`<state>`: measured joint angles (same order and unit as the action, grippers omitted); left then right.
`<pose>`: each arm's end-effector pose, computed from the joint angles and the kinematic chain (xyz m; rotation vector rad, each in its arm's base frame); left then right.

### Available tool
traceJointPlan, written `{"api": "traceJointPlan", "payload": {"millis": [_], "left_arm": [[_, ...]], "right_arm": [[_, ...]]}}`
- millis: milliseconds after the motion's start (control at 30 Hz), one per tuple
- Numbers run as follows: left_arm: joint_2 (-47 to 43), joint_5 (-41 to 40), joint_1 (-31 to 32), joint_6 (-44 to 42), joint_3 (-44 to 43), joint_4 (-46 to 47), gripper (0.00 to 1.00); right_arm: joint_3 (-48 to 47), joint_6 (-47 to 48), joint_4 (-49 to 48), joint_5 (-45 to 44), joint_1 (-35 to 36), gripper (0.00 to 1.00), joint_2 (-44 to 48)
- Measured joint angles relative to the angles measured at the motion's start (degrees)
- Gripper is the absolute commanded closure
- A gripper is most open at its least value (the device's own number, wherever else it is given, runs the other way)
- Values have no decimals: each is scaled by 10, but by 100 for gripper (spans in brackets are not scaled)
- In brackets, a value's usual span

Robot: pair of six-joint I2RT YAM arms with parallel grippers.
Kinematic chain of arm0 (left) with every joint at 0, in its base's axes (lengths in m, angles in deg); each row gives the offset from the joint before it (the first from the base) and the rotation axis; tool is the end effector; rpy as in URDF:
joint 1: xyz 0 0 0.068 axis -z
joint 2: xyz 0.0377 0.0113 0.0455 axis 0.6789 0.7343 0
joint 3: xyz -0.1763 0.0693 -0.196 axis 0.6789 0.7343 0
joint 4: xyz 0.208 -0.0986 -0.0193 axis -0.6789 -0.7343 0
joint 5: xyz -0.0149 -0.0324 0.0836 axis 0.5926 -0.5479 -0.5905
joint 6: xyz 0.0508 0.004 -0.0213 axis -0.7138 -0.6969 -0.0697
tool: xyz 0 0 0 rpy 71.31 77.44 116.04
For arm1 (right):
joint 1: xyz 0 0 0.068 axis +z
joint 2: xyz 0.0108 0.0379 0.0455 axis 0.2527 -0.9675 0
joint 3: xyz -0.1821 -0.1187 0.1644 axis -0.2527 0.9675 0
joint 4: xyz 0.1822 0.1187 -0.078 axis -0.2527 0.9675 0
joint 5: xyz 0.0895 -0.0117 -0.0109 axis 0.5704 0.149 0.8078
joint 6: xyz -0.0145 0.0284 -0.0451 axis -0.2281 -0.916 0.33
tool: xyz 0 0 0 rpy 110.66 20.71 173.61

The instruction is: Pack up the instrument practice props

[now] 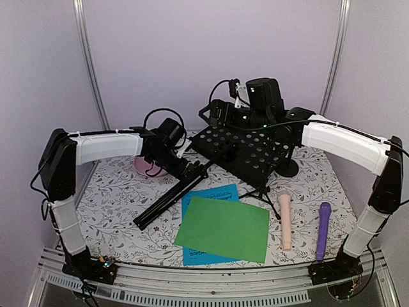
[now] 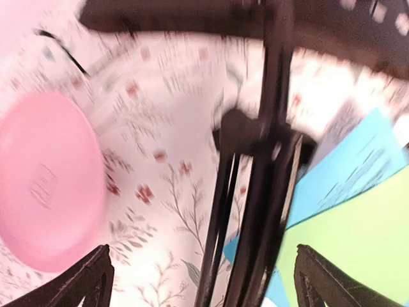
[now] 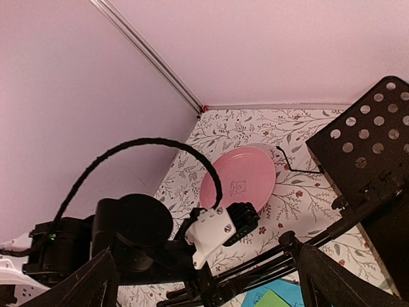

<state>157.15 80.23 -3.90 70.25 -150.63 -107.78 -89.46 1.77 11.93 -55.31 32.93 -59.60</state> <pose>0.2959 -0.2343 0.2215 0.7458 2.5209 -0.1538 0.2569 0.2816 0.3748 -0.2275 2.0013 0.9713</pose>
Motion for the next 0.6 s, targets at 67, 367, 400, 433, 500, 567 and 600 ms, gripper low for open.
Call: {"api": "traceJointPlan", "payload": {"millis": [67, 367, 400, 433, 500, 567, 600], "left_arm": [[-20, -7, -1, 2, -23, 1, 1], [-163, -67, -33, 6, -73, 25, 1], [-178, -73, -38, 6, -72, 27, 1], [-198, -80, -45, 6, -64, 35, 1], [-246, -95, -59, 10, -35, 53, 1], [-298, -109, -73, 13, 8, 75, 1], [-347, -123, -82, 16, 52, 90, 1]], "right_arm": [[-7, 33, 0, -6, 0, 1, 8], [-20, 189, 2, -47, -5, 1, 110], [-22, 200, 5, -49, -7, 1, 121], [-25, 211, 12, -54, -10, 1, 135], [-25, 230, 23, -72, -18, 1, 163], [-11, 243, 29, -98, -23, 1, 196], [9, 247, 29, -116, -23, 1, 220]]}}
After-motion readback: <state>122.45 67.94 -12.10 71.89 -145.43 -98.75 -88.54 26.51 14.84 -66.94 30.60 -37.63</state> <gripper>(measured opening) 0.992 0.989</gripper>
